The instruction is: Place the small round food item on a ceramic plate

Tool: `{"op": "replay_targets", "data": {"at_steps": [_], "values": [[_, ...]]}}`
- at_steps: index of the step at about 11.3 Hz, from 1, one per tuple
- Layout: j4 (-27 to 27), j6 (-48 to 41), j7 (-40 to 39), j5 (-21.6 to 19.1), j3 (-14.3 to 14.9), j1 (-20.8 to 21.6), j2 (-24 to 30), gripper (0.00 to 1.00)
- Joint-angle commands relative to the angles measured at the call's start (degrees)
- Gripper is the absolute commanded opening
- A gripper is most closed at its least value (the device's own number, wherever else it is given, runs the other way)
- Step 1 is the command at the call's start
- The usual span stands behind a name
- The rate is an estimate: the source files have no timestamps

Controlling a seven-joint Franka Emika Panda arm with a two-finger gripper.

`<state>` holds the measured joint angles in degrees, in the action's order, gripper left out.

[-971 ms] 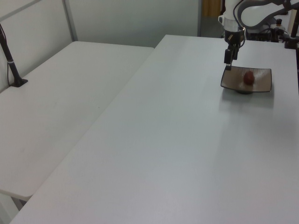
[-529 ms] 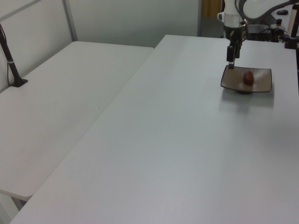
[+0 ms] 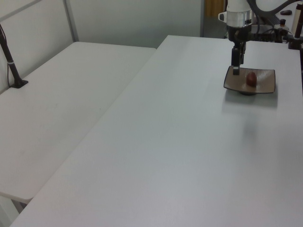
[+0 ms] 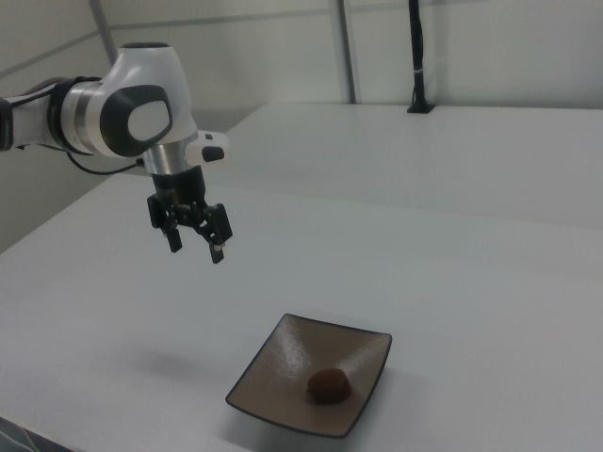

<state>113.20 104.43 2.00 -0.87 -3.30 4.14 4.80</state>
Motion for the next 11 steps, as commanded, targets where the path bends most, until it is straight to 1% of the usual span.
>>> {"op": "replay_targets", "data": {"at_steps": [1,3,5,7,8,11], "values": [[-8.0,-1.2,4.1,-1.2,-0.9,-0.2,-5.4,1.0],[-8.4,-0.6,3.9,-1.9,-0.9,-0.4,-5.3,1.0],[-7.9,-0.5,4.1,-1.2,-0.9,-0.2,-4.8,1.0],[-7.7,-0.5,3.5,-1.4,-0.7,-1.1,-4.6,1.0],[-7.0,-0.3,3.5,-1.1,-0.7,-0.8,-4.5,1.0],[-7.1,-0.2,3.5,-1.0,-0.7,-1.0,-4.3,1.0]]}}
